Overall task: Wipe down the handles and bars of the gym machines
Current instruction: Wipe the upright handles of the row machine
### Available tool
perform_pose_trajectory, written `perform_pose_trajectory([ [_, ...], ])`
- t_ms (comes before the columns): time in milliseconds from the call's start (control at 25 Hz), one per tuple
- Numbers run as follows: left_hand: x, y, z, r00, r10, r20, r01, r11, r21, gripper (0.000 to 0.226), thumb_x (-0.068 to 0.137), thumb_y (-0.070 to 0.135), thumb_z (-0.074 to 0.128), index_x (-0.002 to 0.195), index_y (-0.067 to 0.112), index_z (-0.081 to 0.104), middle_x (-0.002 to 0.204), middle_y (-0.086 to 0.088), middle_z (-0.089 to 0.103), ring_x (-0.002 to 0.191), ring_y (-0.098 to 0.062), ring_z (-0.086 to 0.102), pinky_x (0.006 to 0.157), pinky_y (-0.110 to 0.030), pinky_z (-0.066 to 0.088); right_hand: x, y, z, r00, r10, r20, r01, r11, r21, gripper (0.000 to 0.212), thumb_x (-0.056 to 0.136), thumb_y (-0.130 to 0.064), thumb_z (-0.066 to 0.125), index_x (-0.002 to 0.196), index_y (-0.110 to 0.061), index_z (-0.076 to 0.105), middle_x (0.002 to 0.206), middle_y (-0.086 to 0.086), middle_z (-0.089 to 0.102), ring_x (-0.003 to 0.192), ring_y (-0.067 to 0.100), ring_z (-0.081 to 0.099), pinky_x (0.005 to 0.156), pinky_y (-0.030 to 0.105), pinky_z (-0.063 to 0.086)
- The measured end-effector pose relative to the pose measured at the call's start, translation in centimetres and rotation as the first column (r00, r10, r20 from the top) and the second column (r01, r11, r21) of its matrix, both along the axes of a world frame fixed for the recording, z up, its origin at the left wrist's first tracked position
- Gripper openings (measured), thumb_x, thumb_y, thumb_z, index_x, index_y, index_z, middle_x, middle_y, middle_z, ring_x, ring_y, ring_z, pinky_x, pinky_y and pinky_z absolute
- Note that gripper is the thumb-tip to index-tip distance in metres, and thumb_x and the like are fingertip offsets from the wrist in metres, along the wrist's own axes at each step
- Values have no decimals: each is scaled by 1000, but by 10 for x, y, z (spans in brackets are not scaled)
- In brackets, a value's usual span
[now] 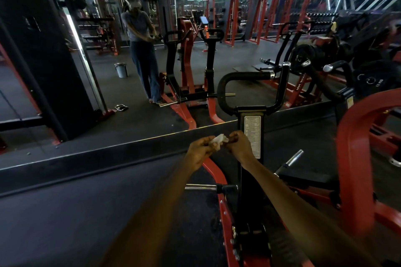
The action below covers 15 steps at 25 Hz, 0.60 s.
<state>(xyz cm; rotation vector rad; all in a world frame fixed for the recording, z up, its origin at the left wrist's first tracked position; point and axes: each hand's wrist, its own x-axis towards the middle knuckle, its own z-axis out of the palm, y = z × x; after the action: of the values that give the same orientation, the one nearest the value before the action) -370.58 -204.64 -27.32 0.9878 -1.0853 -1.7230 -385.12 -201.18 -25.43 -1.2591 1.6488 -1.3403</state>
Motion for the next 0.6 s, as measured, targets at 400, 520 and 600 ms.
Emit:
perform_pose_trajectory([
  [400, 0, -14, -7, 928, 101, 358, -14, 971, -238, 36, 84, 0, 68, 118, 8, 59, 112, -12, 64, 86, -11, 65, 73, -22, 57, -3, -15, 7, 889, 195, 414, -244, 967, 69, 29, 93, -22, 55, 110, 2, 59, 92, 12, 63, 87, 19, 60, 73, 25, 51],
  [520, -5, -30, -9, 882, 152, 446, -16, 956, -293, 50, 79, 1, 74, 124, 10, 55, 106, -5, 66, 84, -8, 64, 73, -22, 56, -11, -25, 8, 943, 319, 97, -330, 933, 143, 27, 88, -9, 61, 113, 2, 63, 99, 15, 66, 80, 12, 63, 64, 12, 50],
  [600, -11, -41, -9, 859, 201, 472, -21, 933, -359, 55, 77, 0, 77, 126, 8, 54, 101, -1, 66, 87, -10, 65, 71, -16, 54, -22, -37, 7, 946, 324, 32, -324, 928, 184, 26, 84, -4, 65, 109, 3, 65, 93, 15, 69, 71, 9, 66, 61, 12, 52],
])
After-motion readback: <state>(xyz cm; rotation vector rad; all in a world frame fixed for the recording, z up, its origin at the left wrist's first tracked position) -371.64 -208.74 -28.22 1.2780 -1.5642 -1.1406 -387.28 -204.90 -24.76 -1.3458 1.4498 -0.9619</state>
